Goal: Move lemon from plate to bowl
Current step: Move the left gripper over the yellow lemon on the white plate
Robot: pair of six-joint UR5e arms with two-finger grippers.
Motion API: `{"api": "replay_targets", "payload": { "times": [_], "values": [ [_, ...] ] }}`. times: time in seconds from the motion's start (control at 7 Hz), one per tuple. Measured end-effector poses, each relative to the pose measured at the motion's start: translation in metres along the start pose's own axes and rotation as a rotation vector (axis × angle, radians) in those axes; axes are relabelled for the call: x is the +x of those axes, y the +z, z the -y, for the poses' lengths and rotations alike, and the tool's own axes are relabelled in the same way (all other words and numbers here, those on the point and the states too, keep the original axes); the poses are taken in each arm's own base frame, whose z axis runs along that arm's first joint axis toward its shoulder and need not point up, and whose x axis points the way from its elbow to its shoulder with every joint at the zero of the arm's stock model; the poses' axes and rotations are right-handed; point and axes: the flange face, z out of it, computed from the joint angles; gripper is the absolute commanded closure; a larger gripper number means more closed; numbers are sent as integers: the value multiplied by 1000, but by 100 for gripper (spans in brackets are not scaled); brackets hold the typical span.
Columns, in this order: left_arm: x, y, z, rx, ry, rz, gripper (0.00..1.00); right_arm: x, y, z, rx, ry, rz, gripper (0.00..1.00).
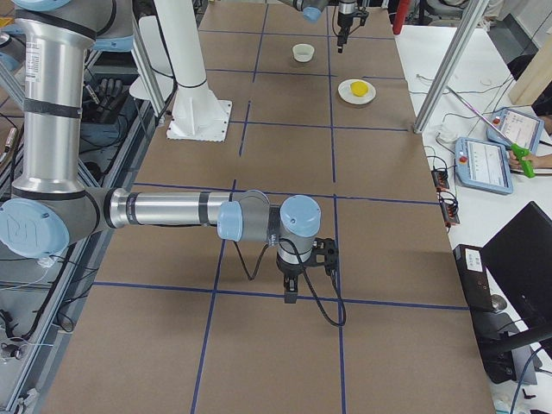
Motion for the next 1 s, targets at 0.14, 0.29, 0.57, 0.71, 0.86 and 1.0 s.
{"api": "replay_targets", "payload": {
  "times": [0.14, 0.29, 0.57, 0.71, 0.86, 1.0],
  "values": [
    [22, 8, 28, -2, -34, -3, 0, 0, 0, 0, 0, 0, 0, 0],
    [39, 20, 46, 6, -56, -16, 0, 0, 0, 0, -1, 1, 0, 0],
    [64, 51, 69, 12, -72, -41, 0, 0, 0, -1, -1, 1, 0, 0],
    [70, 61, 72, 13, -68, -48, 0, 0, 0, 0, -1, 1, 0, 0],
    [75, 70, 72, 12, -60, -54, 0, 0, 0, -1, -1, 1, 0, 0],
    [77, 80, 70, 13, -53, -61, 0, 0, 1, -1, -1, 1, 0, 0]
  ]
}}
